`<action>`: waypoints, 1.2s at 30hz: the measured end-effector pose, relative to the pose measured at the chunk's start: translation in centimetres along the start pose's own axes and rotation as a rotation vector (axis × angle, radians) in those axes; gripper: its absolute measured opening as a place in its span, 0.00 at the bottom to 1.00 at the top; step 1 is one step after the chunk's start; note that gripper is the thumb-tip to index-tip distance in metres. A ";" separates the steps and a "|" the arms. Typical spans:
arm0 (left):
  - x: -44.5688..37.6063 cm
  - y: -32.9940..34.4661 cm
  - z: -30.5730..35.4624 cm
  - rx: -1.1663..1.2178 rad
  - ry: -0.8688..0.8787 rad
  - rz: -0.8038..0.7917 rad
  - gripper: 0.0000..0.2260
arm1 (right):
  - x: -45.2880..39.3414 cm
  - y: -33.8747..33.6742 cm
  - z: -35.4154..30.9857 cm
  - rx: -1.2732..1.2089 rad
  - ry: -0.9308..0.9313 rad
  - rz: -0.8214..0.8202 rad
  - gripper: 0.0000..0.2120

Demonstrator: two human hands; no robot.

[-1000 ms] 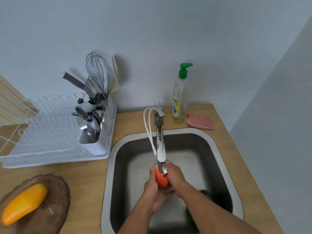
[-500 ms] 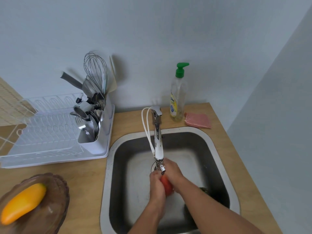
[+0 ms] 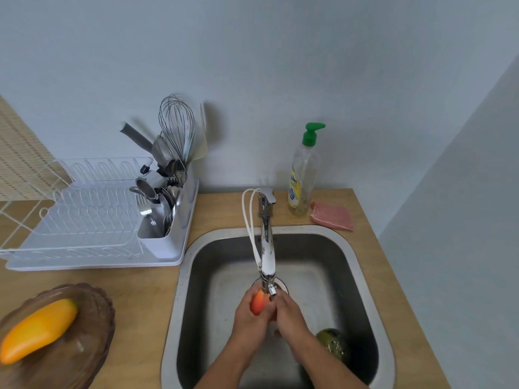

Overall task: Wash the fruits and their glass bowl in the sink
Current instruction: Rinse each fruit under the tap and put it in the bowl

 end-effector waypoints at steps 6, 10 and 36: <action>0.5 -0.8 0.6 -0.501 0.247 -0.105 0.35 | -0.4 -0.2 1.2 0.016 0.137 -0.119 0.15; 1.0 -1.6 0.9 -0.191 0.094 0.014 0.13 | -1.0 -0.7 0.0 -0.001 0.058 -0.116 0.11; 4.2 -8.8 5.8 -0.521 0.215 0.322 0.21 | 2.9 4.9 -2.2 0.050 0.007 -0.050 0.10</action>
Point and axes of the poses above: each hand's wrist, its own x-axis away from the middle knuckle, its own y-axis out of the palm, z = x × y, the point moved 8 cm from there along -x, towards the middle knuckle, and after that the axes turned 10 degrees about x, right-handed, at the moved point
